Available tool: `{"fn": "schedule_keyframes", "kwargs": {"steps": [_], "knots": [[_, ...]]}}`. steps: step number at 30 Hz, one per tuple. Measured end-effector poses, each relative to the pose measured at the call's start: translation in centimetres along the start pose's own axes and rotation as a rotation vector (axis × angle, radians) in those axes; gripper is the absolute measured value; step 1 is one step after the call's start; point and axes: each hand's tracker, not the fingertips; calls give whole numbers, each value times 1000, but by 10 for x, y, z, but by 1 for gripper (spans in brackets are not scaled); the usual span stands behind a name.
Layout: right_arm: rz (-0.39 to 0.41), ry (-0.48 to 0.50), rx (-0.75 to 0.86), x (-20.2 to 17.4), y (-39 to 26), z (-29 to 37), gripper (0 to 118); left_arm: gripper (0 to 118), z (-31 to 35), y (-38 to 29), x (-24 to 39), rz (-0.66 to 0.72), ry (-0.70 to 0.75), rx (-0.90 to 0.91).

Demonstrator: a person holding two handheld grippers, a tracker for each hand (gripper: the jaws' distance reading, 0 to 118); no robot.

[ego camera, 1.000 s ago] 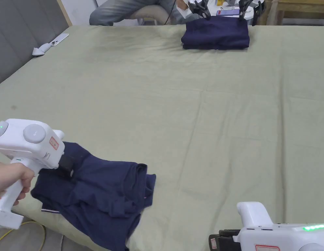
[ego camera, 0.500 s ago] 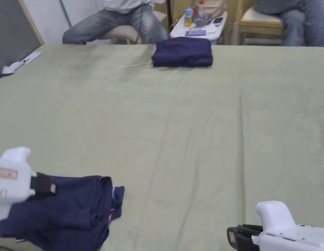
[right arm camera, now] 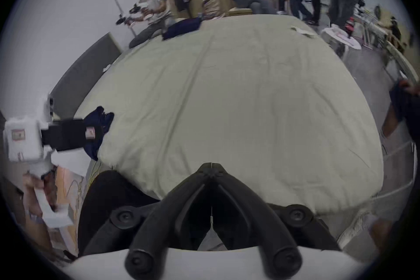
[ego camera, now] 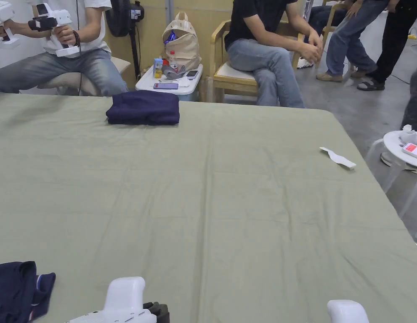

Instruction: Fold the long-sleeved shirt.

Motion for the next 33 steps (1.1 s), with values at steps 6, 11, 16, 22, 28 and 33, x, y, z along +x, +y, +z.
{"fn": "schedule_keyframes", "kwargs": {"steps": [6,11,16,22,28,33], "knots": [[3,-65,5,16,-2,11,0,0,-7,-8,16,18,2,-23],[85,-137,126,1,31,12,1,0,0,15,38,-92,76,46],[191,-188,415,-29,84,41,1,0,40,56,67,-239,176,350],[252,-313,807,-67,98,84,1,0,89,62,97,-323,345,817],[180,-304,989,-85,70,99,1,0,110,24,99,-247,263,1011],[205,-367,1055,-88,50,94,1,0,110,15,103,-334,314,1064]]}}
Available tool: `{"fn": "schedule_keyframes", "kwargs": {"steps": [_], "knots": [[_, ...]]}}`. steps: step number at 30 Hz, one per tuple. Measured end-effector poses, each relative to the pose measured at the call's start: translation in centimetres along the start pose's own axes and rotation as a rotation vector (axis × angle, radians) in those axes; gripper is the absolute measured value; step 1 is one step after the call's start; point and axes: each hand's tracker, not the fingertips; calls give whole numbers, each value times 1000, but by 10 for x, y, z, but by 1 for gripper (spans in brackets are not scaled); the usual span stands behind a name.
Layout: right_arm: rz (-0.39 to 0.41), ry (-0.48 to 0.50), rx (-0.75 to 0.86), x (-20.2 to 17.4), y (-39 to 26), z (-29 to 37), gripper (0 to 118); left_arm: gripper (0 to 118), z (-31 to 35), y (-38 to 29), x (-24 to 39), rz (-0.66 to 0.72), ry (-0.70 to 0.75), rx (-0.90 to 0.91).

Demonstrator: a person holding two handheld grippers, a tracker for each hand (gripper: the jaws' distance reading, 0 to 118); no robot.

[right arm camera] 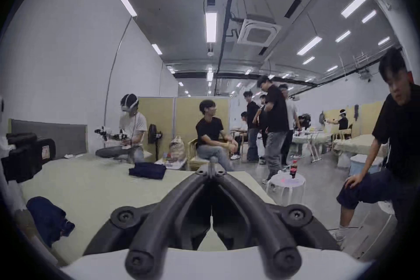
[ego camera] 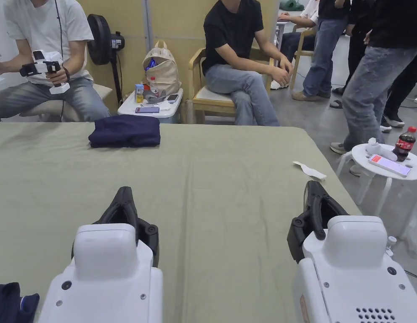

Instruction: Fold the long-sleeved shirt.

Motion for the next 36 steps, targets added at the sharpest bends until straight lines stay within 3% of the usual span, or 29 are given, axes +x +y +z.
{"fn": "schedule_keyframes", "kwargs": {"steps": [1,5,8,22,23,24,26,27,28,32,36], "knots": [[5,8,1,0,-2,0,1,0,-1,0,3,-43,25,-10],[48,24,23,-2,-4,4,1,0,-6,-4,-4,36,23,-57],[78,39,51,-2,-3,7,1,0,-13,-13,-7,8,49,-82],[28,88,-6,-10,-11,0,1,0,-12,-11,-12,21,34,-84],[34,82,-7,-11,-11,-1,6,14,-13,-11,-12,19,27,-80],[55,64,-13,-12,-12,-2,32,38,-11,-11,-13,36,1,-59],[23,127,-45,-8,-13,-6,111,109,-11,-11,-15,68,-13,-47],[-2,160,-50,-5,-14,-8,118,118,-11,-10,-15,67,-6,-48],[-52,161,31,-3,-14,-6,118,118,-9,-10,-15,67,-7,-36],[-36,146,24,-1,-12,-8,118,118,-6,-2,-17,81,5,-18],[17,93,-50,-3,-10,-15,118,118,-21,6,-25,179,36,-149]]}}
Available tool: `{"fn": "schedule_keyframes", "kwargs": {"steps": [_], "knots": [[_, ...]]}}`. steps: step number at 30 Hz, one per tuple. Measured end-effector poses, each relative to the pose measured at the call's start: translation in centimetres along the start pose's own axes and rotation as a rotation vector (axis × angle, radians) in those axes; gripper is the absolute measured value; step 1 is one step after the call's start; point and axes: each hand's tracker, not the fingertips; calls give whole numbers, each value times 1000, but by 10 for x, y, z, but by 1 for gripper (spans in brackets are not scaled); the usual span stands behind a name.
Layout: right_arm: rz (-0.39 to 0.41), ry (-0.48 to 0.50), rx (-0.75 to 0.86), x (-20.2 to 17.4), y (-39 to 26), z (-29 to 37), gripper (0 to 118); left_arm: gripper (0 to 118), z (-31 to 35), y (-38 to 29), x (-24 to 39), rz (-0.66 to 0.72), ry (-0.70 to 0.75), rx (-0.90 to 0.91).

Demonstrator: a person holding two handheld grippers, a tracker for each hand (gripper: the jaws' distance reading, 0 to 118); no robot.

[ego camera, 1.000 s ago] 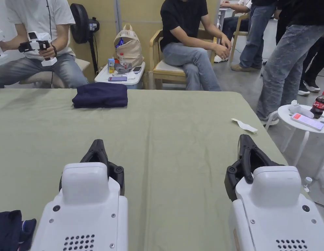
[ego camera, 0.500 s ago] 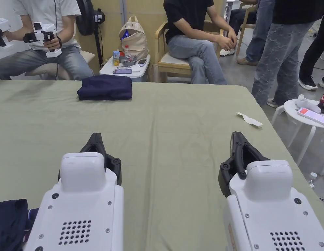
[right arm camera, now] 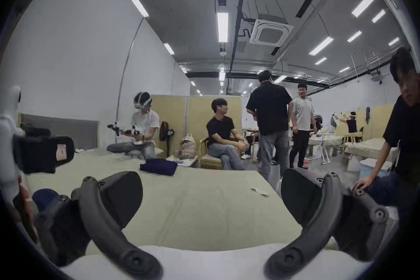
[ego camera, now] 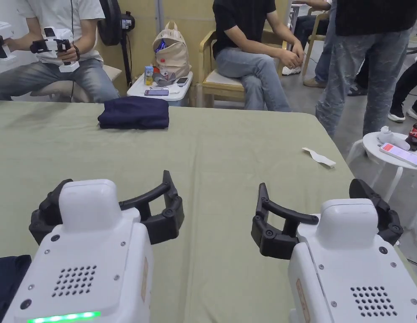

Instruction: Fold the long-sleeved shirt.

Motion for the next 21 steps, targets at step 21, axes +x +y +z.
{"fn": "schedule_keyframes", "kwargs": {"steps": [21], "knots": [[-35,15,-64,7,-8,1,118,118,-6,-1,27,-97,40,-45]]}}
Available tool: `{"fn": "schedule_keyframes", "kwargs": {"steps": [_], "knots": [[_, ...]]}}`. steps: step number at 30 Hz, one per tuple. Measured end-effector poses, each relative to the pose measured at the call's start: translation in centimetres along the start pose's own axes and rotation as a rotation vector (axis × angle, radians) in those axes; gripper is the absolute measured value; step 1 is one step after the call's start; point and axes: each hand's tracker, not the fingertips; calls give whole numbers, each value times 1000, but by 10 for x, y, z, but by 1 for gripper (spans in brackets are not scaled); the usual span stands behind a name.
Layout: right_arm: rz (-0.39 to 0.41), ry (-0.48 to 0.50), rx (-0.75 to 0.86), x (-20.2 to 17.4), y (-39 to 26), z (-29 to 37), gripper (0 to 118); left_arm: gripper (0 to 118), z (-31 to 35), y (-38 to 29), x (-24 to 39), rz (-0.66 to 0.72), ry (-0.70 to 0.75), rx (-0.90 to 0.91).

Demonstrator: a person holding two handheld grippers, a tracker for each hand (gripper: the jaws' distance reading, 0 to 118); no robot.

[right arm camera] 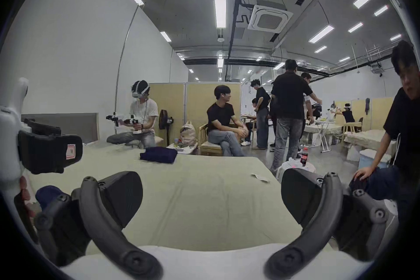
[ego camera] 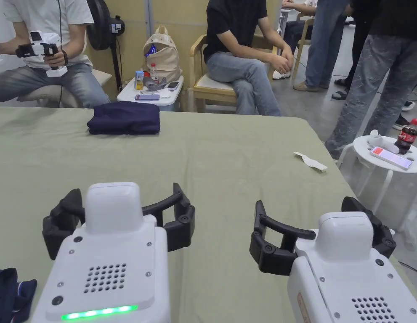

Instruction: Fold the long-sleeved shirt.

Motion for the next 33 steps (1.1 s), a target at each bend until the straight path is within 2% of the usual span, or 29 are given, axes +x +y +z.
{"fn": "schedule_keyframes", "kwargs": {"steps": [2,6,11,19,27,33], "knots": [[-3,3,-8,1,0,0,118,118,2,-4,-6,30,-19,69],[15,-4,-11,1,-2,1,118,118,-7,-2,-6,-3,27,-43],[-4,-11,-3,3,-1,2,118,118,-7,0,-10,-25,-32,-59],[9,-16,-13,-1,-1,1,118,118,-5,2,-8,-42,-6,-51],[-2,-6,-27,-5,1,-4,118,118,-10,4,-10,6,-41,-108],[-18,-10,-39,-3,1,-5,118,118,-8,1,0,-66,-68,-140]]}}
